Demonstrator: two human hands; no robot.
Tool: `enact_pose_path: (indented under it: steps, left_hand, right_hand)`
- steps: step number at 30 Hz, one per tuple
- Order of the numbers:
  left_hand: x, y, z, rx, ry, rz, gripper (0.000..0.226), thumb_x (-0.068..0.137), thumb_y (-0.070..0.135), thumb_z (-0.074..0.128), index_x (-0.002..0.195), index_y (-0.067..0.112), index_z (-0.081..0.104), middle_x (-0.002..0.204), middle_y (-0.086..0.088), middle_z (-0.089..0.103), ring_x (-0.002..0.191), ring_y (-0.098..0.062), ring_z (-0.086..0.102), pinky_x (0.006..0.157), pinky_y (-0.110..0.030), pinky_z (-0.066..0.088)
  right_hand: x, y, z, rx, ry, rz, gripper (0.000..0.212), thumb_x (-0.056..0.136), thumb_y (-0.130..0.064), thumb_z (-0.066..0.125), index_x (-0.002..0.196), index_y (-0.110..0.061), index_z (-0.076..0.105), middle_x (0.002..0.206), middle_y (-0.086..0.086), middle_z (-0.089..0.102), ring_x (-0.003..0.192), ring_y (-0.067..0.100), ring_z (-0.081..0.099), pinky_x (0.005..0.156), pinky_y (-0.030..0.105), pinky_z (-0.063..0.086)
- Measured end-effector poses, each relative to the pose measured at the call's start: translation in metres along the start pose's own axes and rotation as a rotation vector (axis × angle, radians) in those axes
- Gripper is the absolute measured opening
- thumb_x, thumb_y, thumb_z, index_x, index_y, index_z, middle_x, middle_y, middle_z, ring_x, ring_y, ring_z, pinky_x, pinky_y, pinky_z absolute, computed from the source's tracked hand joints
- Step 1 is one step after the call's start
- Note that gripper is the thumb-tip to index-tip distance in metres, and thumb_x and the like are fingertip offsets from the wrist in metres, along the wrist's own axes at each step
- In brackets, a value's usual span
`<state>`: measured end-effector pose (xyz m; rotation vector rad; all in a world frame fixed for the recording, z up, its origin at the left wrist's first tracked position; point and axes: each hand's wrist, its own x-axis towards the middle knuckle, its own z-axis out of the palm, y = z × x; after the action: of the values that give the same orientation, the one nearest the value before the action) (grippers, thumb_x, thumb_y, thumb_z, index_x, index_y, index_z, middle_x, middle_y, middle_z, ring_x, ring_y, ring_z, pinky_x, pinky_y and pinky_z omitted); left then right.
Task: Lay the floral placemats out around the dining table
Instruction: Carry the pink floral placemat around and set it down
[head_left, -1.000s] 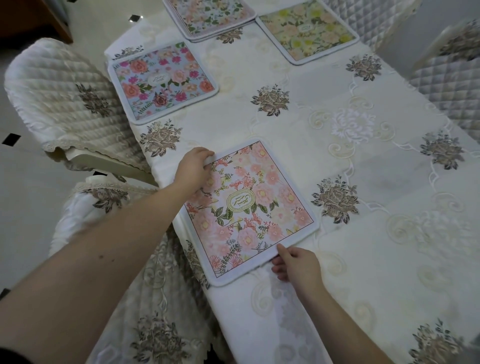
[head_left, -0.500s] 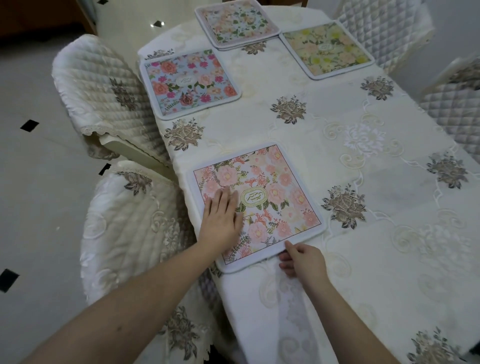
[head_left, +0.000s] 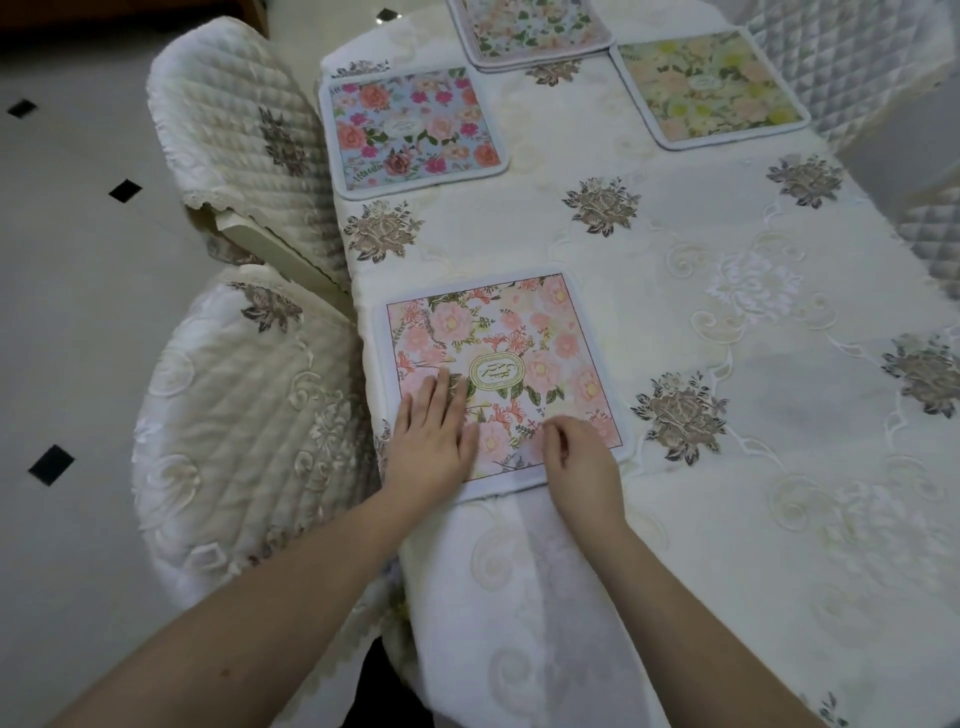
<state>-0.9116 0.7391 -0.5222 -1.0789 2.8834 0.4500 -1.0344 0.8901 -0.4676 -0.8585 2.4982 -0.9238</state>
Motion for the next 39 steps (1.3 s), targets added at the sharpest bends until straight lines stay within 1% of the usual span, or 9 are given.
enact_pose_path:
  steps: [3, 7, 12, 18, 22, 27, 31, 36, 39]
  left_hand:
    - [-0.006, 0.012, 0.008, -0.015, 0.005, -0.026, 0.062, 0.101, 0.047, 0.010, 0.158, 0.023, 0.007, 0.165, 0.000, 0.001, 0.152, -0.016, -0.004, 0.122, -0.045, 0.000]
    - [-0.008, 0.021, 0.013, -0.011, 0.058, -0.049, 0.059, 0.101, 0.040, 0.015, 0.156, 0.018, 0.022, 0.164, -0.004, 0.016, 0.151, -0.019, 0.010, 0.121, -0.048, 0.013]
    - [-0.012, 0.015, 0.011, 0.026, 0.070, -0.045, 0.060, 0.100, 0.043, 0.021, 0.157, 0.025, 0.016, 0.165, 0.003, 0.009, 0.151, -0.014, 0.006, 0.122, -0.042, 0.009]
    - [-0.018, -0.025, 0.000, 0.034, 0.061, -0.153, 0.067, 0.099, 0.050, 0.019, 0.158, 0.021, 0.007, 0.164, 0.004, 0.002, 0.151, -0.011, -0.002, 0.122, -0.034, -0.001]
    - [-0.010, -0.029, -0.012, 0.069, 0.066, -0.154, 0.070, 0.098, 0.050, 0.012, 0.157, 0.013, 0.016, 0.164, -0.003, 0.013, 0.151, -0.015, 0.005, 0.122, -0.034, 0.000]
    - [0.030, -0.005, -0.031, 0.007, 0.219, -0.123, 0.060, 0.101, 0.037, 0.024, 0.153, 0.008, 0.030, 0.160, -0.010, 0.027, 0.150, -0.022, 0.018, 0.121, -0.034, 0.000]
    - [0.078, 0.002, -0.044, -0.024, 0.329, -0.085, 0.050, 0.103, 0.027, 0.034, 0.147, 0.005, 0.040, 0.155, -0.013, 0.037, 0.147, -0.026, 0.028, 0.120, -0.039, 0.016]
    - [0.114, -0.001, -0.037, -0.047, 0.238, -0.073, 0.060, 0.100, 0.034, 0.013, 0.153, 0.010, 0.029, 0.162, -0.006, 0.023, 0.151, -0.018, 0.013, 0.121, -0.033, 0.001]
    - [0.121, -0.013, -0.018, -0.009, 0.176, -0.042, 0.063, 0.100, 0.038, 0.009, 0.153, 0.011, 0.028, 0.162, -0.004, 0.024, 0.150, -0.016, 0.015, 0.122, -0.036, 0.008]
  right_hand:
    - [0.026, 0.005, 0.017, -0.106, -0.042, -0.199, 0.036, 0.101, -0.019, 0.042, 0.131, -0.007, 0.057, 0.127, 0.009, 0.061, 0.118, 0.024, 0.055, 0.101, 0.033, 0.040]
    - [0.046, 0.010, 0.041, -0.338, -0.163, -0.275, 0.058, 0.100, -0.035, 0.019, 0.149, -0.010, 0.036, 0.157, 0.007, 0.033, 0.146, 0.023, 0.026, 0.118, 0.042, 0.023]
    - [0.051, 0.029, 0.040, -0.536, -0.178, -0.353, 0.062, 0.102, -0.050, 0.019, 0.156, -0.019, 0.018, 0.163, 0.001, 0.014, 0.150, 0.016, 0.010, 0.120, 0.039, 0.005]
    - [0.080, 0.074, -0.008, -0.558, -0.177, -0.216, 0.072, 0.099, -0.056, 0.009, 0.156, -0.014, -0.002, 0.164, 0.003, -0.004, 0.150, 0.014, -0.004, 0.121, 0.034, 0.000]
    - [0.092, 0.069, -0.018, -0.551, -0.169, -0.262, 0.070, 0.100, -0.051, 0.014, 0.156, -0.010, 0.006, 0.164, 0.006, 0.004, 0.151, 0.018, 0.004, 0.122, 0.034, 0.003]
    - [0.111, 0.004, 0.006, -0.385, -0.080, -0.371, 0.058, 0.103, -0.036, 0.021, 0.154, -0.008, 0.020, 0.162, 0.007, 0.015, 0.150, 0.019, 0.011, 0.122, 0.034, 0.008]
    - [0.133, -0.044, 0.040, -0.351, -0.069, -0.472, 0.058, 0.099, -0.028, 0.022, 0.152, -0.005, 0.023, 0.162, 0.009, 0.019, 0.150, 0.020, 0.014, 0.121, 0.035, 0.010]
    - [0.169, -0.045, 0.080, -0.464, -0.177, -0.540, 0.055, 0.103, -0.025, 0.029, 0.154, -0.007, 0.018, 0.163, 0.010, 0.013, 0.151, 0.020, 0.007, 0.121, 0.032, 0.003]
    - [0.181, -0.032, 0.087, -0.546, -0.196, -0.545, 0.056, 0.104, -0.033, 0.019, 0.155, -0.009, 0.017, 0.163, 0.006, 0.013, 0.151, 0.017, 0.007, 0.122, 0.033, 0.002]
